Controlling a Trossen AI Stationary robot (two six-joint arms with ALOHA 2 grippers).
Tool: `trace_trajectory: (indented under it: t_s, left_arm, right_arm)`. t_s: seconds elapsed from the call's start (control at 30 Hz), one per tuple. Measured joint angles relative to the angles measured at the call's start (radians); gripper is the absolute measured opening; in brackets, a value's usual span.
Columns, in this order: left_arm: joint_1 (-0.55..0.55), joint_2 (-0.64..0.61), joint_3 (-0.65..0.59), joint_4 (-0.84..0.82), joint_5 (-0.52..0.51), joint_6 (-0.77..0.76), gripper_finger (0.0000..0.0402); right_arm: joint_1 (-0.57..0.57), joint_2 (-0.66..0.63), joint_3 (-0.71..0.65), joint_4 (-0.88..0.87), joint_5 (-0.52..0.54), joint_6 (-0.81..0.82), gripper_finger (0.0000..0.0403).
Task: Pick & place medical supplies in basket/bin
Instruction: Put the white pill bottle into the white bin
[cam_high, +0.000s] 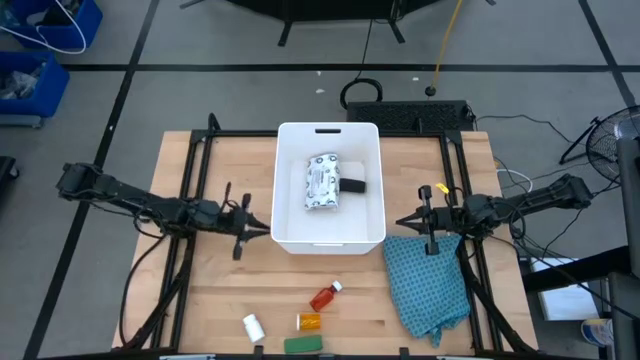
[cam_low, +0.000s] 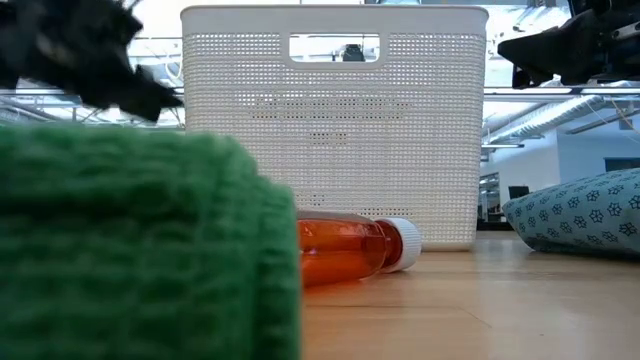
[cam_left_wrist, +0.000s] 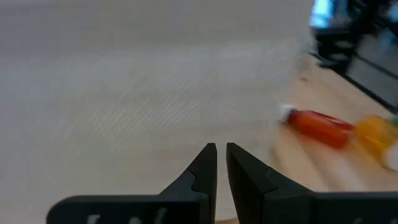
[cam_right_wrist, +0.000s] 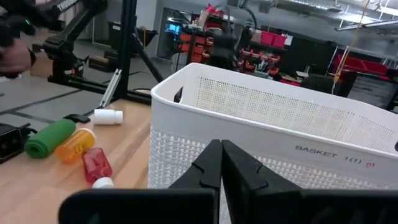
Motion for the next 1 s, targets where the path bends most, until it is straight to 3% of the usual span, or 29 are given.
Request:
trace_trajectory:
  t_s: [0.27, 0.37, 0.53, 0.67, 0.77, 1.0]
  left_arm:
    - [-0.325, 0.085, 0.475, -0.551, -0.259, -0.001, 0.0042]
    - [-0.45, 0.162, 0.625, -0.69, -0.305, -0.009, 0.0042]
    - [-0.6, 0.314, 0.795, -0.901, -0.325, -0.062, 0.0042]
    - [-0.642, 0.427, 0.874, -1.081, -0.371, -0.147, 0.0042]
    - [-0.647, 0.496, 0.91, -1.179, -0.36, -0.219, 0.0044]
    - [-0.647, 0.639, 0.929, -1.213, -0.102, -0.299, 0.0113]
  right_arm:
    - [0.0, 0.0, 0.0, 0.002, 0.002, 0.003, 0.0]
    - [0.0, 0.0, 0.0, 0.003, 0.003, 0.004, 0.0]
    - [0.0, 0.0, 0.0, 0.006, 0.003, 0.004, 0.0]
    - [-0.003, 0.001, 0.0, 0.027, 0.004, 0.004, 0.0]
    - [-0.003, 0.002, 0.0, 0.051, 0.003, 0.021, 0.0]
    - [-0.003, 0.003, 0.0, 0.041, 0.003, 0.082, 0.0]
